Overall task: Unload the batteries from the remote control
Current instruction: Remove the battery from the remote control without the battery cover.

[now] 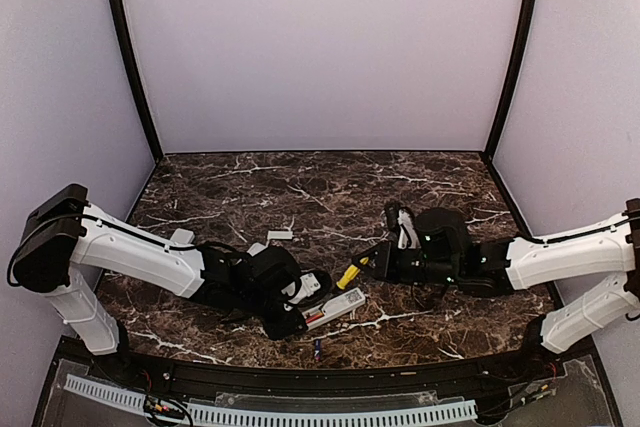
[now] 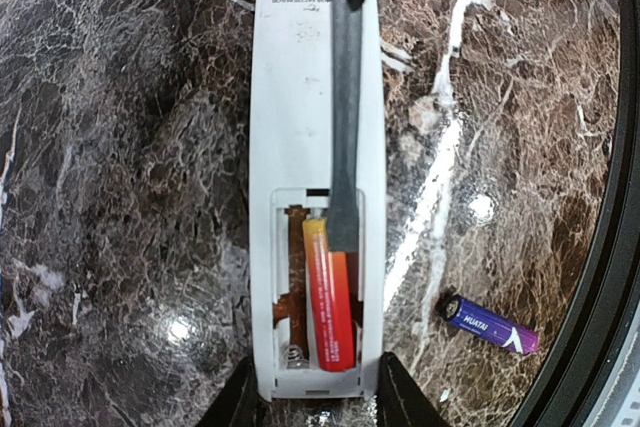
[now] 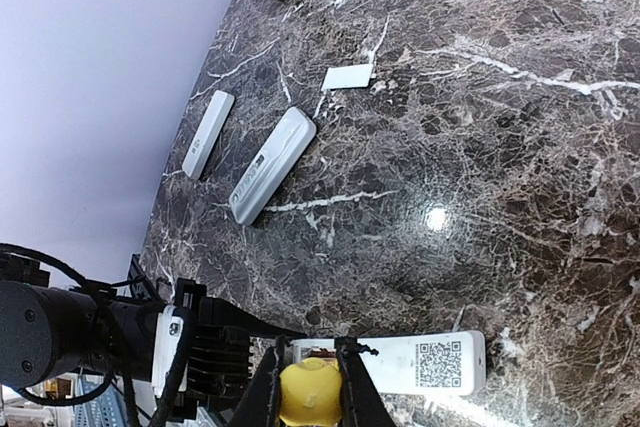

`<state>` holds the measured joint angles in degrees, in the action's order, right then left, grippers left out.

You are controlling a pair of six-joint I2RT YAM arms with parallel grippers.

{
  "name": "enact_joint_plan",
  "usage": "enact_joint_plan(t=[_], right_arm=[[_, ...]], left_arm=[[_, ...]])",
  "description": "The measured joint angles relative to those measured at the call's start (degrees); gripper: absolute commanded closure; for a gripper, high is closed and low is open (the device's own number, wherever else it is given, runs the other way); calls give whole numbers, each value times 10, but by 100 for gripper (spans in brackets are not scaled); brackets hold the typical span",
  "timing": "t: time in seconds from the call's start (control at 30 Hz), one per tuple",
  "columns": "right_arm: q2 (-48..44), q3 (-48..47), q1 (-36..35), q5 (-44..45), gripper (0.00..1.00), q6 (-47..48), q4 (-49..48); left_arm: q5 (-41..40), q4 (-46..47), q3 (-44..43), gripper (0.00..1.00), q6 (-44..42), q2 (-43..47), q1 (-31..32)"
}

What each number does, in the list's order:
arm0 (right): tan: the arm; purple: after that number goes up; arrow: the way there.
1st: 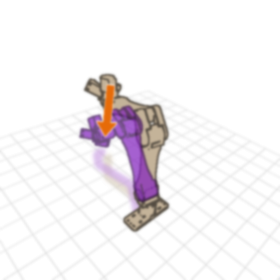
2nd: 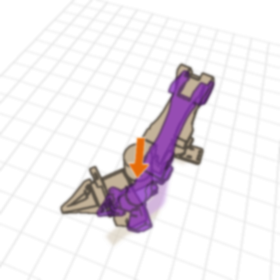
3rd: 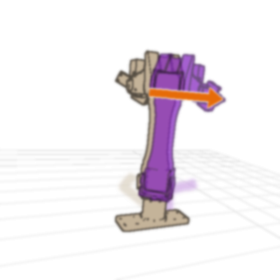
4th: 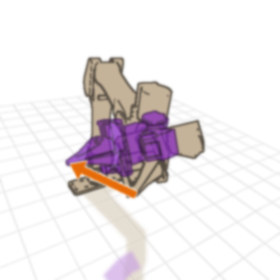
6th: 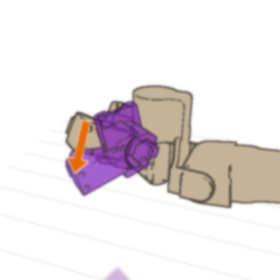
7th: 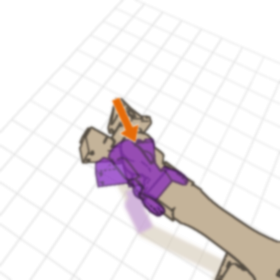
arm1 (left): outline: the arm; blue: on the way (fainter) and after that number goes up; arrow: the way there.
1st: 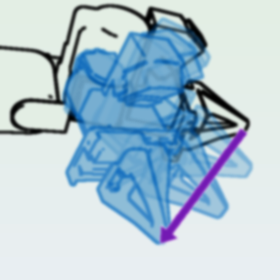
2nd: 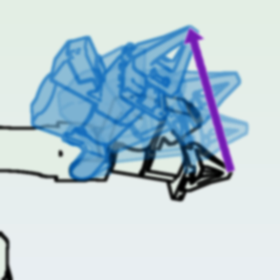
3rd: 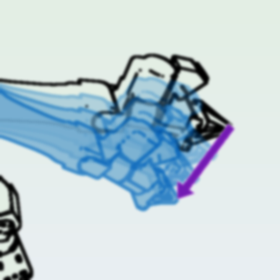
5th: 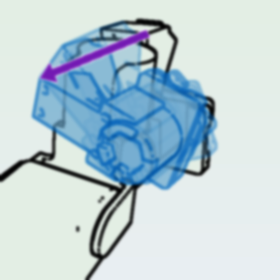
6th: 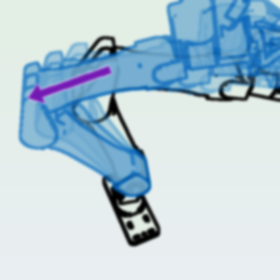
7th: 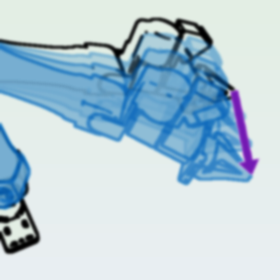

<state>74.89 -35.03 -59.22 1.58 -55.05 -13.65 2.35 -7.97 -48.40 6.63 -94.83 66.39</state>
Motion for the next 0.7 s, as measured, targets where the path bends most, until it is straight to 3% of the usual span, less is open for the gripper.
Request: enact_joint_plan(t=[0.7], right_arm=[[25,-16,0,11,100,26,23]], left_arm=[[0,0,0,77,0,0,0]])
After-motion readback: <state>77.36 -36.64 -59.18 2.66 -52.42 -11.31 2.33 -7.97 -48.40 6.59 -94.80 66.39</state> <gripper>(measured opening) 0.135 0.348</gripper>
